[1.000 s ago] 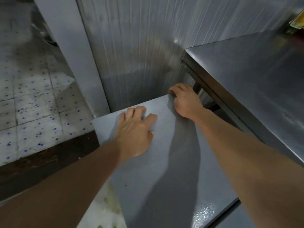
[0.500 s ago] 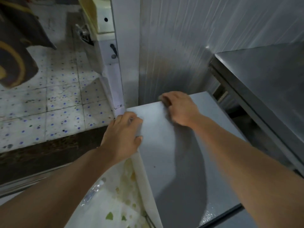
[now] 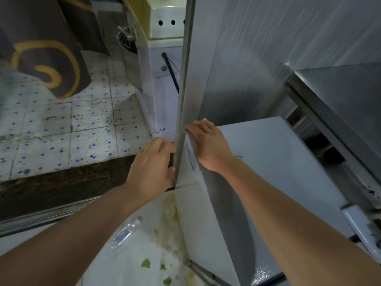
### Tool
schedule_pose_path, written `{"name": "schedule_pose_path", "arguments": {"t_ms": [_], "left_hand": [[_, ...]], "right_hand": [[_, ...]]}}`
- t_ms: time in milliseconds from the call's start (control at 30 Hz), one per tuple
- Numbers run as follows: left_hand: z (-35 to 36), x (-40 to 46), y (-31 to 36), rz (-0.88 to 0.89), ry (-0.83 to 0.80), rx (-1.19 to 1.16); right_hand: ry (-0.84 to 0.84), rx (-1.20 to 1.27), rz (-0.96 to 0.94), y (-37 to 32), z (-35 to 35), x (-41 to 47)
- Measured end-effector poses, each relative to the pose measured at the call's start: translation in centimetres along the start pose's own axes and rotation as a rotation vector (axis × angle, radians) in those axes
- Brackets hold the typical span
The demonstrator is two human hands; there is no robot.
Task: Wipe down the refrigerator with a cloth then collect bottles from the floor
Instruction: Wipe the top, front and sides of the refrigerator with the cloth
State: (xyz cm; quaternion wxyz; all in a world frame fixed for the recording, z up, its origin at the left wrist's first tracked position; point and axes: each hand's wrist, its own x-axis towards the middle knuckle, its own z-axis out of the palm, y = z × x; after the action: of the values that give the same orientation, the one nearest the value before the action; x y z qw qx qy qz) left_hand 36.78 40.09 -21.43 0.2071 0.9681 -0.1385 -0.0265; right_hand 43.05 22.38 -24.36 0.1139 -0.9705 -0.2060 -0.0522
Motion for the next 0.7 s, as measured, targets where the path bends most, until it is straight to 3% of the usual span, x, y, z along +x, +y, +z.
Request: {"name": "schedule_pose_path", "arguments": {"t_ms": [233, 467, 700], "left_hand": [[-0.3, -1.5, -0.2, -0.022, -0.024, 0.054], [-0.2, -1.7, 2.2, -0.018, -0.021, 0.011], [1.6, -0.4, 5.2, -0.018, 0.005, -0.031]], "right_hand": [[-0.079, -0.058, -0.065, -2.1, 0.1, -0.2], [-0.071, 0.043, -0.069, -4.9, -2.3, -11.0], [-0.046, 0.054, -0.020, -1.8, -2.8, -11.3]]}}
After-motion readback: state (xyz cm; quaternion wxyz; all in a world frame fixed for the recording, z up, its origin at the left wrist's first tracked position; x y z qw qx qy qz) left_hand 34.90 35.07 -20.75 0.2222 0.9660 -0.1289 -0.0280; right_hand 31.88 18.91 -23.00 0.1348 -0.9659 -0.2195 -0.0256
